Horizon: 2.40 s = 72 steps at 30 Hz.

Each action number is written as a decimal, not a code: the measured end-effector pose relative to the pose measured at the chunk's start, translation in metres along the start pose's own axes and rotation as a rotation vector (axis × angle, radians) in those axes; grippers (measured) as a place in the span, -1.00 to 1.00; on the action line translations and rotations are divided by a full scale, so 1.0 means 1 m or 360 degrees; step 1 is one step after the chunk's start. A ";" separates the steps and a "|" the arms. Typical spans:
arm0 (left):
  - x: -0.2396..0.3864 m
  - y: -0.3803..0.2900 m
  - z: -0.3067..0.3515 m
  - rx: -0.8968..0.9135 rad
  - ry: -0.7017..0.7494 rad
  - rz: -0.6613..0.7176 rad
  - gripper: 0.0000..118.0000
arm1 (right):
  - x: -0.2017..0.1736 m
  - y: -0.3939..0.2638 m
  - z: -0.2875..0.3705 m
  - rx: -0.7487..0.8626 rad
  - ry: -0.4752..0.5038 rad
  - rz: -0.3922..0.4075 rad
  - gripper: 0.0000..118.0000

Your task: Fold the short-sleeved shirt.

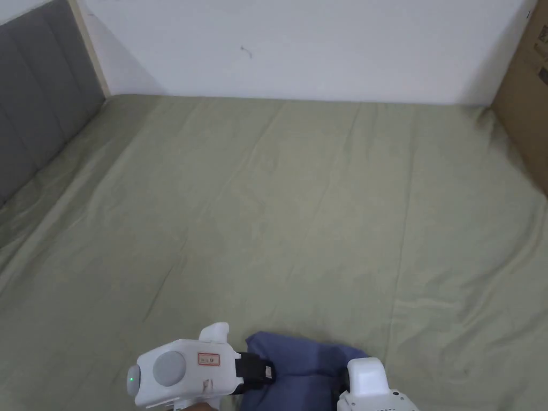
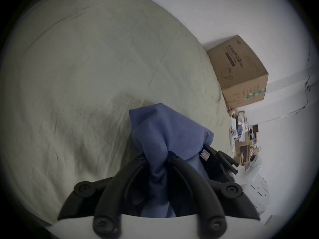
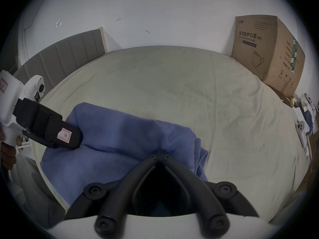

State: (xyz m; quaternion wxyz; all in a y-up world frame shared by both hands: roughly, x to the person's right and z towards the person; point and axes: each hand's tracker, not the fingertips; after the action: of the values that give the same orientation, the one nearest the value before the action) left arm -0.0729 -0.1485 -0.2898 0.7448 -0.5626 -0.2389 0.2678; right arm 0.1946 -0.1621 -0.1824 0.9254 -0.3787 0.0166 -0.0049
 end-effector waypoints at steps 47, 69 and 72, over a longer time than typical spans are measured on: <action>-0.063 0.146 0.315 0.0862 0.1000 -0.0302 0.31 | 0.011 0.170 0.130 0.0822 -0.0055 0.0019 -1.00; 0.199 0.011 0.257 0.1991 0.0709 -0.0965 0.01 | 0.083 0.192 0.266 0.1247 -0.0350 0.0029 -1.00; 0.201 0.008 0.236 0.1965 0.0556 -0.1027 -0.97 | 0.080 0.188 0.273 0.1254 -0.0391 0.0030 -1.00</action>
State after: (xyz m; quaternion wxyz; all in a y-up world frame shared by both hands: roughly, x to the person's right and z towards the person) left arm -0.0796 0.1547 -0.2267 0.9965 0.0252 -0.0755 0.0266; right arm 0.2834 0.1611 -0.1219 0.9947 0.0069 -0.0936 0.0428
